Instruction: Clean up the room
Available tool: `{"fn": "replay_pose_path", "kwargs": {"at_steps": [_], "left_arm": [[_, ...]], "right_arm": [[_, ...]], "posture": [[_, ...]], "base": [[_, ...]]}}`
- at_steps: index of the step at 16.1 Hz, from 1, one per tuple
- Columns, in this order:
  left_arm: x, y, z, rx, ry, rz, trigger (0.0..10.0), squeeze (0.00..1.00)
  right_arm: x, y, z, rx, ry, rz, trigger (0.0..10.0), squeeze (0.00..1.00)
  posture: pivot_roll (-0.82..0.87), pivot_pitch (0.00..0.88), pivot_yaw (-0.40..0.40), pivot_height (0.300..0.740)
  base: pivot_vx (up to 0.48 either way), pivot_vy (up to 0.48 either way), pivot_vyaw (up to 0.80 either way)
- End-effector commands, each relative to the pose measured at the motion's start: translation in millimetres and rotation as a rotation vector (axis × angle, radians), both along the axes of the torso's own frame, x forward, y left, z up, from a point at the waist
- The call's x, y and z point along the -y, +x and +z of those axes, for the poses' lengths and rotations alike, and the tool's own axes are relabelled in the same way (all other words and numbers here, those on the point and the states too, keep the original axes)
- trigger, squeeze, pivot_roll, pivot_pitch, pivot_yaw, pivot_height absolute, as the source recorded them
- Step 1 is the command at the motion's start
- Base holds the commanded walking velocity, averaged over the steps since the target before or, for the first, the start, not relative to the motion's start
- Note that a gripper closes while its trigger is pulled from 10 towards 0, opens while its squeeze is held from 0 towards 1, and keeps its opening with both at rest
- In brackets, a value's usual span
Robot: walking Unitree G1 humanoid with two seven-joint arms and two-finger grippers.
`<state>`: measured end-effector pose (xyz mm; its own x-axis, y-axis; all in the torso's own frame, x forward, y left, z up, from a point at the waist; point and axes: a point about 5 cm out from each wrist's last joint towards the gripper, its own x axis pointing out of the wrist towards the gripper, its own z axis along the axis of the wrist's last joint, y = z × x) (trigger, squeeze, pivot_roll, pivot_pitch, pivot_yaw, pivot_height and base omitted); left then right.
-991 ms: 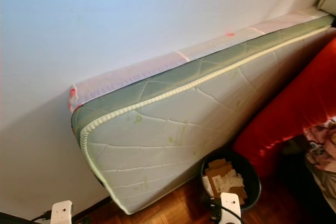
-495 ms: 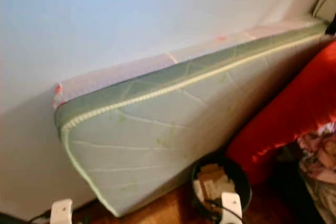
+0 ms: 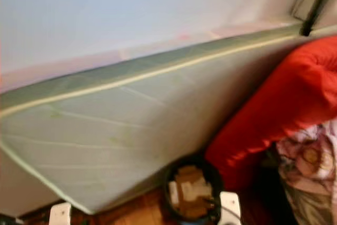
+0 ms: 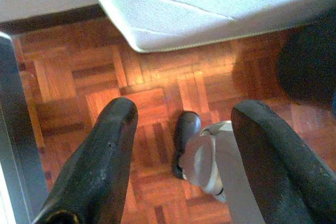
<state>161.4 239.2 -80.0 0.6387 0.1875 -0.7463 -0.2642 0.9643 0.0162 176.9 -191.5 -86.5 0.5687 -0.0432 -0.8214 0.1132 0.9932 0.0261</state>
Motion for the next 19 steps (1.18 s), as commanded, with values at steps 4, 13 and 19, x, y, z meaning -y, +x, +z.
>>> {"fn": "replay_pose_path", "kwargs": {"at_steps": [4,13,19], "left_arm": [[6.2,22.6,6.1,-0.042,0.017,-0.102,10.0,0.00],[5.3,24.9,7.4,-0.028,0.005,-0.070,10.0,0.00],[6.9,23.9,6.5,-0.033,0.002,-0.065,10.0,0.00]], "right_arm": [[14.8,56.7,32.1,0.059,0.053,-0.054,10.0,0.00],[15.1,59.2,33.8,0.057,0.052,-0.052,10.0,0.00],[16.3,58.6,33.7,0.054,0.043,-0.029,10.0,0.00]], "posture": [[0.04,0.000,-0.004,0.740],[0.03,0.000,-0.008,0.740],[0.02,0.000,-0.016,0.740]], "base": [[0.000,0.000,0.00],[0.000,0.000,-0.05],[0.000,0.000,-0.72]]}}
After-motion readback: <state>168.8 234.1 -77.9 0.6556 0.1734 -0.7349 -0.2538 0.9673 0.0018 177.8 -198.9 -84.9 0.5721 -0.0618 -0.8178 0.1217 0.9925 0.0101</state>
